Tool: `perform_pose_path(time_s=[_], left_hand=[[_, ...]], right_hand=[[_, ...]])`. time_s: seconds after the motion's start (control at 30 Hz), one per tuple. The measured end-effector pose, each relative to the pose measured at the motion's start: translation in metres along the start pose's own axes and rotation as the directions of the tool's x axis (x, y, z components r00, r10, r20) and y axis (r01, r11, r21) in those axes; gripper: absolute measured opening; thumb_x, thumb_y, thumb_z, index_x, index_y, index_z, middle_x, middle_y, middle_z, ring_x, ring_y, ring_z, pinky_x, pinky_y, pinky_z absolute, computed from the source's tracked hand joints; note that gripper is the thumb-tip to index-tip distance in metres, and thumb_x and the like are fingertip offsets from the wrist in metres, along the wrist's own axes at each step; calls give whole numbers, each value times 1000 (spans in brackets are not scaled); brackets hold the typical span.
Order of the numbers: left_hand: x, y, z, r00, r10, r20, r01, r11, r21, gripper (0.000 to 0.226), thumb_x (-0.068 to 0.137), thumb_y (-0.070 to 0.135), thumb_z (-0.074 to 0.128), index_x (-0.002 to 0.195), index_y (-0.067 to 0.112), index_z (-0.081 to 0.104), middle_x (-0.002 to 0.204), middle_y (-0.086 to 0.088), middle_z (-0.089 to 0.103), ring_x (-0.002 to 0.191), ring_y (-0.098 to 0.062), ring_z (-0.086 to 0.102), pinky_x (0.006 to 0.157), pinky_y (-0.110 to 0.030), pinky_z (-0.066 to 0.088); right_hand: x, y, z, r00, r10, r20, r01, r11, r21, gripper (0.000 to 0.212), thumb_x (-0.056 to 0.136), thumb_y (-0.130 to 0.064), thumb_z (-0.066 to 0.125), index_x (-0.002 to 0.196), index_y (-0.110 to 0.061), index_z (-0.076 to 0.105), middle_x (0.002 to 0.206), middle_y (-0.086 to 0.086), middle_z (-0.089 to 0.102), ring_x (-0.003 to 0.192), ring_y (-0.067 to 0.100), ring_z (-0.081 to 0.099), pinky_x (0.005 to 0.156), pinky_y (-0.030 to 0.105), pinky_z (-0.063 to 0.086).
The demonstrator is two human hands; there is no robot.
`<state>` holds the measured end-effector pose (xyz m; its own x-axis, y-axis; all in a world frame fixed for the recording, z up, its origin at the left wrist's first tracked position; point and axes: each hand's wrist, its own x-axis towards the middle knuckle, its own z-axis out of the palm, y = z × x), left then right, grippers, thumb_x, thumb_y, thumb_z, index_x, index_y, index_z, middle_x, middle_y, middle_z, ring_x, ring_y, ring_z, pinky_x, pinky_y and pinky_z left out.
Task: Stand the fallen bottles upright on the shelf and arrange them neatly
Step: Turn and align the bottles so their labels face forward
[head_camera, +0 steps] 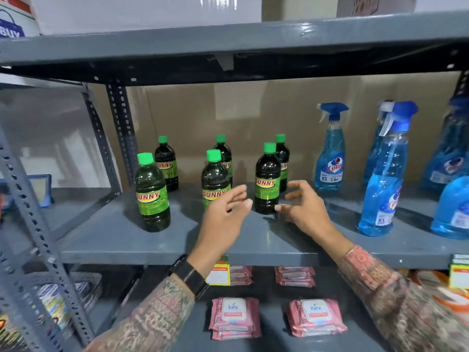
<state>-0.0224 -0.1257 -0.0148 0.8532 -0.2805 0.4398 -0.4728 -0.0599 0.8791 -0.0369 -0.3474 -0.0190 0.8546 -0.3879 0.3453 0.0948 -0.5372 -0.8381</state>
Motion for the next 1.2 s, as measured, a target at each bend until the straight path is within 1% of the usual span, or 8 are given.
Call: perform_pose_path(time_s=[0.1,0.2,0.47,0.6,0.73,0.83,0.97,1.2], left_hand=[[26,5,34,994,-81,77,83,996,-24,64,99,28,62,157,24,34,155,6,45,141,-7,43,115,-30,35],[51,5,53,992,-123,39,118,988,98,74,101,32,57,161,24,17,151,18,32,139,0,27,111,-22,25],[69,-7,62,985,-164,44,163,986,22,33,101,6,56,125,28,59,116,5,72,109,-16,68,85,-22,55],[58,-4,64,986,-160,51,160,987,-2,41,99,-1,57,127,30,59,109,15,71,97,-4,72,85,-24,58],[49,0,67,984,-172,55,175,982,-64,55,99,-2,57,150,11,42,130,-2,67,117,-16,68,102,-36,54],[38,3,68,987,-155,49,156,987,-29,61,99,0,57,155,10,34,134,9,61,100,12,65,76,-11,52],[24,2,67,991,-131,25,131,991,14,65,99,6,60,157,12,31,154,-2,46,125,-8,58,107,-31,49],[18,2,64,994,-97,46,96,995,28,62,100,9,59,157,16,34,146,-5,52,115,-4,60,95,-17,48]], right_hand=[[19,7,-2,998,22,61,-25,999,45,70,74,-19,93,132,-20,53,108,0,69,91,17,70,73,26,58],[36,10,4,986,47,161,-65,992,108,83,71,-17,95,141,-18,49,123,7,70,115,26,68,98,46,57],[57,23,14,976,-31,215,-3,988,157,64,80,4,78,133,-22,54,110,3,72,111,26,69,103,55,54],[52,24,9,958,-67,278,14,983,186,65,80,5,78,126,-33,52,108,-3,72,114,23,69,104,49,54],[43,23,2,951,-73,299,4,975,224,64,82,6,79,129,-29,53,110,-2,71,117,25,68,102,44,56],[31,23,-4,951,-83,298,21,979,203,66,82,2,81,138,-21,55,115,1,72,116,22,68,105,46,53],[11,21,-10,952,-110,286,53,979,198,66,83,-1,81,139,-22,53,120,1,70,114,22,69,104,51,54],[-14,10,-16,963,-117,244,78,984,163,69,85,-6,81,143,-26,50,124,-4,68,113,17,68,104,43,53]])
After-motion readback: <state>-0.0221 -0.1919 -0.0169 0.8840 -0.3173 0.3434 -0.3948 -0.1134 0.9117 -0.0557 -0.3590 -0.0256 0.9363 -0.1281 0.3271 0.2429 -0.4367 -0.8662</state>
